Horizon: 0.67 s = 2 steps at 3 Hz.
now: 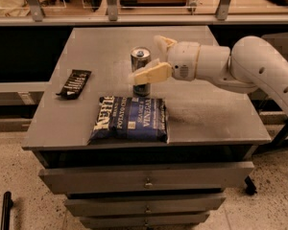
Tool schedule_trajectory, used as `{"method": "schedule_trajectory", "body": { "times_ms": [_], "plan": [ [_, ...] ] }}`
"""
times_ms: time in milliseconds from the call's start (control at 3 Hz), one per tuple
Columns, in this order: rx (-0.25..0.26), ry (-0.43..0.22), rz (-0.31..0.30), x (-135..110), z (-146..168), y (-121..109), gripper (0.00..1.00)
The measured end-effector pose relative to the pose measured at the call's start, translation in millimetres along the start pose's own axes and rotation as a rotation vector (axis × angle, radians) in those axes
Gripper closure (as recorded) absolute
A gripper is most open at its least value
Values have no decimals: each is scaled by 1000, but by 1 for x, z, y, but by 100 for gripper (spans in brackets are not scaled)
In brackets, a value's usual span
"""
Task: Move redbull can near blue chip bag
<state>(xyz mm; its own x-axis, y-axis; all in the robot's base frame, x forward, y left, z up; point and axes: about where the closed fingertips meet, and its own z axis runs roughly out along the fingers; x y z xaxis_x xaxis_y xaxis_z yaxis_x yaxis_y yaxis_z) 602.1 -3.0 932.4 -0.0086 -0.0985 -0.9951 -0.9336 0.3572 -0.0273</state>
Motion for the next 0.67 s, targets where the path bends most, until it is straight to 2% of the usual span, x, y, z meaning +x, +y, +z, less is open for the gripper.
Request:
{"method": "schedule_trajectory", "body": {
  "times_ms": [333,667],
  "plan": [
    [22,36,-51,-1,-32,-5,0],
    [57,65,-119,-14,-76,-9,0]
  ]
}}
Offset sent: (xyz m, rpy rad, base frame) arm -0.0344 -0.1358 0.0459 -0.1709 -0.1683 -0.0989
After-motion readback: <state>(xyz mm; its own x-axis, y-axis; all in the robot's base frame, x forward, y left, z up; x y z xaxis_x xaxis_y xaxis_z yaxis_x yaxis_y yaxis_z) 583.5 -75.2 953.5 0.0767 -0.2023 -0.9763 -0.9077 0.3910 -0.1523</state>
